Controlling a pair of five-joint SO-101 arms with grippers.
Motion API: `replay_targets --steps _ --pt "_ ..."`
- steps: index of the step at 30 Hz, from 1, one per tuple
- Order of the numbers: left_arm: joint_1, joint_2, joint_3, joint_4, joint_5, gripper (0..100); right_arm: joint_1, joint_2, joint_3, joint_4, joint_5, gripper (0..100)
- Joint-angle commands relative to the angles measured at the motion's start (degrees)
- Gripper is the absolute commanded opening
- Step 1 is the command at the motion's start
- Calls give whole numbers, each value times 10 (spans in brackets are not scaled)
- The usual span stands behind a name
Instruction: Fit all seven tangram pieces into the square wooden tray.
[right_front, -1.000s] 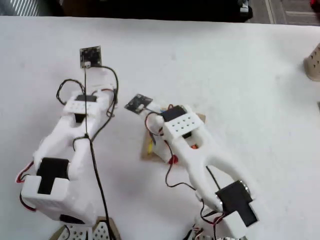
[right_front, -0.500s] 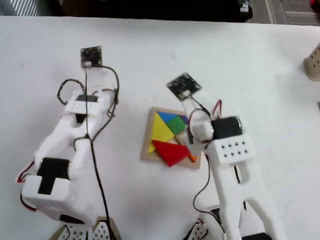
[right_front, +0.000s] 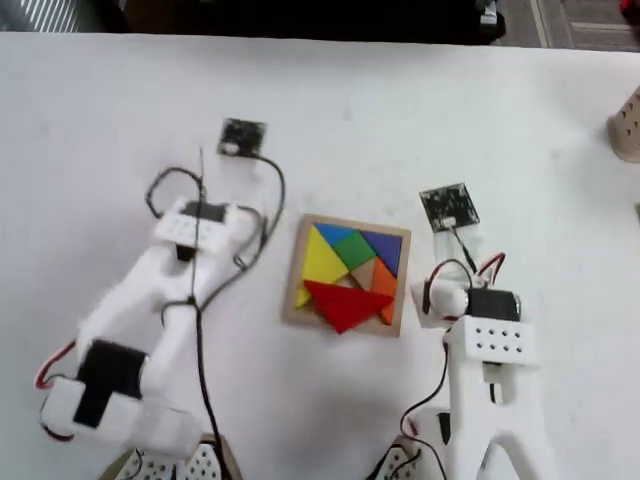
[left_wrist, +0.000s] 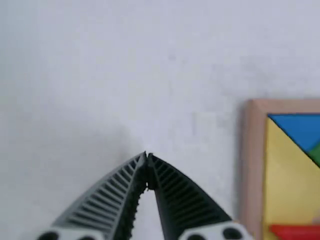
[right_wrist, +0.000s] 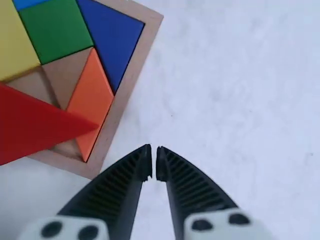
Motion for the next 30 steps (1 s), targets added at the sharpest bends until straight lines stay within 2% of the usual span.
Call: replay_targets --steps 1,3,6,8,13,18,25,30 --pt "104 -119 92 9 -2 23 17 -15 -1 -18 -7 18" --pt "145 -156 128 36 2 23 23 -15 -1 -19 -7 18" --pt "185 -179 156 84 67 23 25 -15 2 -19 -7 18" --pt "190 -170 164 73 94 24 25 -15 2 -19 -7 18" --pt "197 -120 156 2 97 24 25 -15 2 -18 -7 18" --pt "196 -43 79 1 130 24 24 -15 2 -18 -7 18" --pt "199 86 -74 86 136 24 25 -15 -1 -18 -7 18" --pt "201 137 -143 104 134 24 26 -15 -1 -18 -7 18"
